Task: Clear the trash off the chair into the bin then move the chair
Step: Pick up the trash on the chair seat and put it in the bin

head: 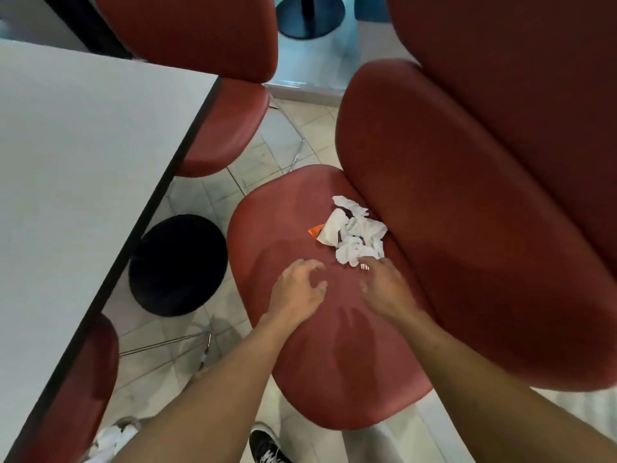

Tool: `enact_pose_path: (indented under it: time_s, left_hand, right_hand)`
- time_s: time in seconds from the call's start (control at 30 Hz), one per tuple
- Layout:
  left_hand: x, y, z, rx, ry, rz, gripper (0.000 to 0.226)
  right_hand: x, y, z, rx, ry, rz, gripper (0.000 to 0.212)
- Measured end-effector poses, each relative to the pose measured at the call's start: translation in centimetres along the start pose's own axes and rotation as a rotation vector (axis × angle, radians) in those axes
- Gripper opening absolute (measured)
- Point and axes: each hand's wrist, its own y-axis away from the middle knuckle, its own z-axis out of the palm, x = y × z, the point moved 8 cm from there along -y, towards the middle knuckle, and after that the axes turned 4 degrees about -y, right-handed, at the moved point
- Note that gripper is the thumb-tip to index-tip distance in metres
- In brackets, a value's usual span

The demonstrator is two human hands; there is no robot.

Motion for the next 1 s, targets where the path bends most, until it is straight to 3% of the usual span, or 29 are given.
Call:
enact_pose_path:
  time_s: [0.2,0.5,0.67,0.8,1.0]
  left_hand:
    - [2.6,-6.2,5.8,-0.094,-0.042,-0.016,0.039]
    - [1.1,-12.2,13.1,-0.163,-0.051,-0.118,0.054]
    - [-0.4,-13.8,15.5,-0.185,-0.062,-0.120,0.034]
    - [-1.1,-13.3,15.3,-0.109,0.005,-0.149,0.010]
    - [-1.4,-10.4,12.5,-0.093,0.020,-0.220,0.016]
  right_hand:
    - [6.5,-6.0,-0.6,0.014,-0.010,0.071,0.047]
    - [9.5,-12.8,3.1,-0.065,-0.020,0.053,0.051]
    - [10.6,-14.8,5.0,-0.065,0.052,0.088,0.050]
    - [10.7,-15.2,4.8,0.039,0.042,0.112,0.033]
    - [9.2,-13.0,3.3,0.059,-0.008,0.114,0.026]
